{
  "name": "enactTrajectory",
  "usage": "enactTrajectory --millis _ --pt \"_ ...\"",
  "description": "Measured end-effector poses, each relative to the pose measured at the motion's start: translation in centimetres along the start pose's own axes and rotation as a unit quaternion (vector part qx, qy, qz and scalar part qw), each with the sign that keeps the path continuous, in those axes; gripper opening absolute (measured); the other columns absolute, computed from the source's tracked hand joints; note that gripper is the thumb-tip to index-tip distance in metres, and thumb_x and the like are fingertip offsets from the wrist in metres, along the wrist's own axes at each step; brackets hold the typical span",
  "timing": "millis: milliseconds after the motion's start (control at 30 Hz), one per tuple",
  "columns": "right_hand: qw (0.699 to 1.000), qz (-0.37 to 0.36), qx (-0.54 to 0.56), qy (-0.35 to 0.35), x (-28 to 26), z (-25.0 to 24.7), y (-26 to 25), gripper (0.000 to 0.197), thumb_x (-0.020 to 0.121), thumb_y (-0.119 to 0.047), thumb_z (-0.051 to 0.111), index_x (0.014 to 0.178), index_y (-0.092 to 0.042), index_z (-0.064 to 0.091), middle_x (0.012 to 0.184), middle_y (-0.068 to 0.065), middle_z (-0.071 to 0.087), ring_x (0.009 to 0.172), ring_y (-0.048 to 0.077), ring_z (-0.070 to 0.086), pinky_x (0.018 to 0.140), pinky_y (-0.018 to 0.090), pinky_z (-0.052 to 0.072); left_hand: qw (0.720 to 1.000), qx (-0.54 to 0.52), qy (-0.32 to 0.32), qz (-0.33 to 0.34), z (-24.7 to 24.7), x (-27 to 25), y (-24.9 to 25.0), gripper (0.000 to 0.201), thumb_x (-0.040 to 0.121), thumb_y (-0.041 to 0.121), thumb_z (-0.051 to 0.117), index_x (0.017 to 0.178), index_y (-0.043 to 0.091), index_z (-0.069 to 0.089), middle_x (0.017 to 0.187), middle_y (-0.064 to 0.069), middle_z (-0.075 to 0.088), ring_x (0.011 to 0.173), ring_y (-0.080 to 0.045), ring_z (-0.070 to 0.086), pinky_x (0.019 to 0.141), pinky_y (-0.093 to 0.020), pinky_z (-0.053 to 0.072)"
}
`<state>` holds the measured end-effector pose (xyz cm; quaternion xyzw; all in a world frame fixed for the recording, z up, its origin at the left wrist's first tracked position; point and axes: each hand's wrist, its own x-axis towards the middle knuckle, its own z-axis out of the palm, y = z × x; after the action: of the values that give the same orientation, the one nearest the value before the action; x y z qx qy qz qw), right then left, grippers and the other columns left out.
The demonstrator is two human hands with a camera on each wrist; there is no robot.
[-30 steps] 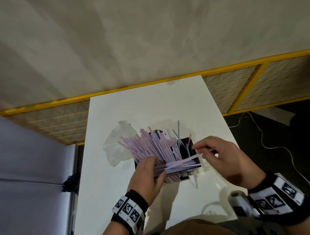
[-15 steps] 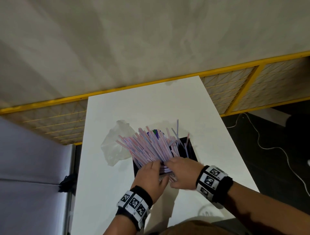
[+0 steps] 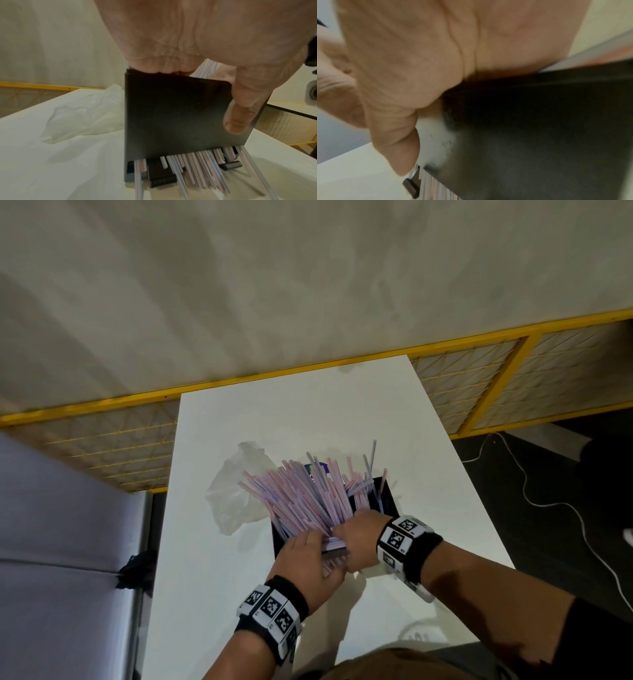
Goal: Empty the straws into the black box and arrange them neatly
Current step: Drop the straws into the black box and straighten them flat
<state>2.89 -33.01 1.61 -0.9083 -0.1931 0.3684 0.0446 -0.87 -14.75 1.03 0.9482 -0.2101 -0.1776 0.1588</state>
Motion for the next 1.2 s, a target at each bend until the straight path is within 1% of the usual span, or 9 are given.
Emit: enactTrajectory --millis 167,333,433,600,767,833,967,1067,1200 --pt "0.999 -0.008 0.049 -0.004 0.0 -0.2 0.3 0.033 0.078 -0.051 0.069 0.096 -0.028 0.055 0.081 -0.004 0.06 0.076 0.021 0.062 0.063 0.03 0.05 1.0 0.002 0.015 0.015 0.0 -0.4 0.0 0.059 0.082 0.071 0.042 0.122 0.029 0.049 0.115 0.008 0.06 0.106 -0.017 0.056 0.092 -0.028 0.042" --pt "0.998 -0.026 0.032 0.048 -0.4 0.1 0.5 0.043 0.081 -0.061 0.067 0.106 -0.027 0.055 0.091 -0.002 0.065 0.082 0.022 0.064 0.074 0.035 0.056 0.999 0.038 -0.004 0.0 0.4 -0.2 -0.4 0.071 0.09 0.065 0.042 0.151 0.029 0.035 0.147 0.005 0.048 0.131 -0.021 0.044 0.109 -0.033 0.036" --pt "0.993 -0.049 -0.007 0.102 -0.7 0.2 0.7 0.053 0.083 -0.066 0.064 0.113 -0.023 0.056 0.1 0.003 0.065 0.088 0.025 0.064 0.077 0.038 0.055 0.997 0.071 -0.004 -0.009 0.6 -0.1 -0.2 0.076 0.089 0.067 0.037 0.155 0.029 0.031 0.139 0.001 0.046 0.126 -0.023 0.041 0.108 -0.036 0.035" --pt "0.981 -0.09 -0.059 0.163 -2.1 -0.3 0.6 0.055 0.088 -0.057 0.064 0.126 -0.019 0.054 0.114 0.007 0.06 0.105 0.027 0.056 0.089 0.041 0.049 0.991 0.129 0.022 -0.016 0.5 -0.3 -0.1 0.068 0.092 0.066 0.032 0.147 0.025 0.043 0.121 -0.002 0.046 0.114 -0.025 0.04 0.106 -0.035 0.032" --pt "0.968 -0.022 -0.097 0.23 -5.0 0.3 0.2 0.042 0.092 -0.033 0.06 0.13 -0.02 0.049 0.122 0.005 0.054 0.109 0.028 0.052 0.087 0.042 0.044 0.989 0.14 0.034 -0.029 0.3 -0.5 0.1 0.057 0.098 0.062 0.029 0.135 0.024 0.05 0.116 -0.001 0.046 0.108 -0.024 0.041 0.1 -0.033 0.033" --pt "0.969 0.024 -0.088 0.23 -5.8 1.7 -0.3 0.037 0.094 -0.029 0.055 0.129 -0.018 0.049 0.122 0.007 0.054 0.107 0.029 0.053 0.087 0.042 0.045 0.99 0.13 0.039 -0.033 0.2 -0.5 0.2 0.054 0.098 0.063 0.032 0.131 0.025 0.052 0.114 0.0 0.045 0.107 -0.023 0.04 0.098 -0.032 0.034" --pt "0.974 0.069 -0.077 0.201 -5.4 4.3 -1.3 0.043 0.099 -0.028 0.045 0.139 -0.012 0.042 0.129 0.012 0.054 0.114 0.033 0.054 0.099 0.046 0.043 0.994 0.089 0.056 -0.019 0.1 -0.5 0.2 0.051 0.096 0.062 0.039 0.127 0.026 0.056 0.116 0.002 0.045 0.109 -0.021 0.042 0.101 -0.03 0.035" --pt "0.978 0.06 -0.031 0.198 -4.5 4.5 -1.4 0.046 0.099 -0.029 0.047 0.143 -0.016 0.039 0.13 0.009 0.05 0.117 0.032 0.053 0.1 0.043 0.041 0.996 0.076 0.047 0.003 0.2 -0.5 0.2 0.049 0.098 0.058 0.042 0.133 0.026 0.054 0.124 0.002 0.047 0.115 -0.02 0.044 0.106 -0.03 0.034" --pt "0.98 0.008 0.002 0.201 -3.9 3.4 -0.3 0.054 0.095 -0.037 0.055 0.146 -0.023 0.043 0.124 0.006 0.055 0.111 0.029 0.057 0.093 0.042 0.043 0.997 0.059 0.018 0.038 0.5 -0.1 0.2 0.049 0.105 0.051 0.032 0.147 0.027 0.043 0.134 0.003 0.05 0.121 -0.02 0.045 0.108 -0.033 0.034"
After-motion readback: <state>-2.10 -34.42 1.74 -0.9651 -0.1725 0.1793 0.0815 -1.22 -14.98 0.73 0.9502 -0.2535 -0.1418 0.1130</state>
